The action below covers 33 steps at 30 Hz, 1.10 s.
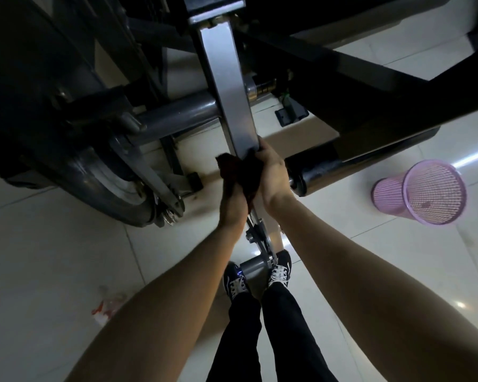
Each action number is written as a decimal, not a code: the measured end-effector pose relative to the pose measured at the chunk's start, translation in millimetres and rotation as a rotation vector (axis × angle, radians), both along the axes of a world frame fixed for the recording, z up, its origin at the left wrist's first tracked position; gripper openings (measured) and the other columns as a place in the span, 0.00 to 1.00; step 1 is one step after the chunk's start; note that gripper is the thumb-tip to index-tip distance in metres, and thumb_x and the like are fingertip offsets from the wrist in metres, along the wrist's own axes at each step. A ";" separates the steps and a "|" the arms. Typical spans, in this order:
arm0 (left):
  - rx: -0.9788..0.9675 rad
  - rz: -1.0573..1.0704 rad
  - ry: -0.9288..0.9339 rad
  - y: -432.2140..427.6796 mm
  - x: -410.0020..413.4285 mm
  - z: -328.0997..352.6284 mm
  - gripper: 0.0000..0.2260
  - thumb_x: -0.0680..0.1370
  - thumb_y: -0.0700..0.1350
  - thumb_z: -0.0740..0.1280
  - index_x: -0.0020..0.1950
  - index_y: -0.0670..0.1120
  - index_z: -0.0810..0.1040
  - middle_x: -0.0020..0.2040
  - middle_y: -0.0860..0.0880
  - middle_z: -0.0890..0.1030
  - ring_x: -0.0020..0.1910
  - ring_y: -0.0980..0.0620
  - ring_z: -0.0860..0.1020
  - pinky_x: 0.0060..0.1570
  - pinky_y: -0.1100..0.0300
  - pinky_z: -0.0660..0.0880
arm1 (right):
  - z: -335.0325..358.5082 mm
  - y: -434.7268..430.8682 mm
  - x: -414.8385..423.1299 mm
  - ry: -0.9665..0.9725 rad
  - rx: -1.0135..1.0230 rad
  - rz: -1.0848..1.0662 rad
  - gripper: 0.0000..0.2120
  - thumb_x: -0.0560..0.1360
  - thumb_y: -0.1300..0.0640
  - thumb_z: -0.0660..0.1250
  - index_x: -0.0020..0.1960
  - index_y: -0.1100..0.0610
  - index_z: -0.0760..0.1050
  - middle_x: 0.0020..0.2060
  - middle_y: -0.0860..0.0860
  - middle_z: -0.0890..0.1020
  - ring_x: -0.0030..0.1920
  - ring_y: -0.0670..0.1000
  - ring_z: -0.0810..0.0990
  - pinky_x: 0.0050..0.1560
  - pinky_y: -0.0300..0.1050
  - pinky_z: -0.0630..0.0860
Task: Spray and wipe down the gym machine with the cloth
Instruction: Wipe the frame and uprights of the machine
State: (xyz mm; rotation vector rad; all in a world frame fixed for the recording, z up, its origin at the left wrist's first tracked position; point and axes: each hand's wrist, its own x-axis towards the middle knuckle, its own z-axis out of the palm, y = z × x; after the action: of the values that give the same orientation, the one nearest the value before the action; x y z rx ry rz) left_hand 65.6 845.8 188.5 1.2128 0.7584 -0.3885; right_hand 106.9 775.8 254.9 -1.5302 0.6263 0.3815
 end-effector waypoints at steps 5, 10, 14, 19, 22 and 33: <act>0.131 -0.063 -0.124 -6.1 2.3 22.6 0.25 0.83 0.42 0.59 0.80 0.49 0.58 0.70 0.45 0.73 0.63 0.51 0.76 0.49 0.73 0.74 | -1.4 -9.7 0.7 -0.020 0.082 -0.049 0.19 0.81 0.48 0.57 0.65 0.55 0.79 0.54 0.55 0.83 0.49 0.43 0.84 0.46 0.35 0.78; 0.541 -0.031 -0.312 -10.0 62.9 55.7 0.29 0.83 0.40 0.60 0.81 0.44 0.52 0.74 0.39 0.67 0.69 0.44 0.72 0.58 0.68 0.73 | -5.1 -16.9 1.3 0.011 0.035 -0.030 0.19 0.84 0.45 0.57 0.59 0.56 0.80 0.47 0.51 0.86 0.42 0.40 0.84 0.41 0.33 0.75; 0.629 -0.020 -0.243 -19.5 67.3 55.7 0.23 0.83 0.42 0.62 0.76 0.39 0.59 0.66 0.41 0.73 0.59 0.47 0.76 0.47 0.73 0.71 | -6.8 -16.1 0.0 0.025 0.027 -0.045 0.21 0.83 0.44 0.58 0.58 0.59 0.79 0.45 0.50 0.85 0.39 0.42 0.82 0.41 0.36 0.75; 0.594 -0.075 -0.208 -14.9 40.3 37.6 0.16 0.83 0.42 0.61 0.70 0.39 0.67 0.60 0.42 0.78 0.55 0.47 0.79 0.41 0.78 0.71 | -10.3 -8.3 -2.3 -0.011 -0.064 -0.045 0.16 0.83 0.48 0.59 0.62 0.52 0.81 0.50 0.51 0.86 0.50 0.46 0.84 0.51 0.45 0.81; 0.538 -0.136 -0.164 -16.1 17.7 24.4 0.17 0.85 0.50 0.53 0.65 0.44 0.76 0.52 0.46 0.85 0.55 0.48 0.83 0.46 0.66 0.78 | -12.4 -5.4 -3.5 -0.040 -0.099 -0.021 0.17 0.81 0.54 0.60 0.67 0.47 0.78 0.58 0.48 0.84 0.58 0.46 0.81 0.64 0.46 0.77; 0.654 -0.403 0.004 -2.1 -9.7 24.1 0.12 0.79 0.45 0.66 0.61 0.42 0.76 0.54 0.47 0.82 0.53 0.46 0.80 0.45 0.57 0.73 | -8.2 -10.5 -20.9 -0.067 -0.121 0.033 0.25 0.80 0.68 0.56 0.72 0.49 0.73 0.53 0.44 0.81 0.46 0.33 0.81 0.43 0.26 0.75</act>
State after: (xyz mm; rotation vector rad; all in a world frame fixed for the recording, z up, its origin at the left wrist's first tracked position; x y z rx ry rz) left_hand 55.9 843.7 212.6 1.9948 0.6602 -0.4892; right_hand 86.0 765.3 246.7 -1.6634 0.5812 0.3205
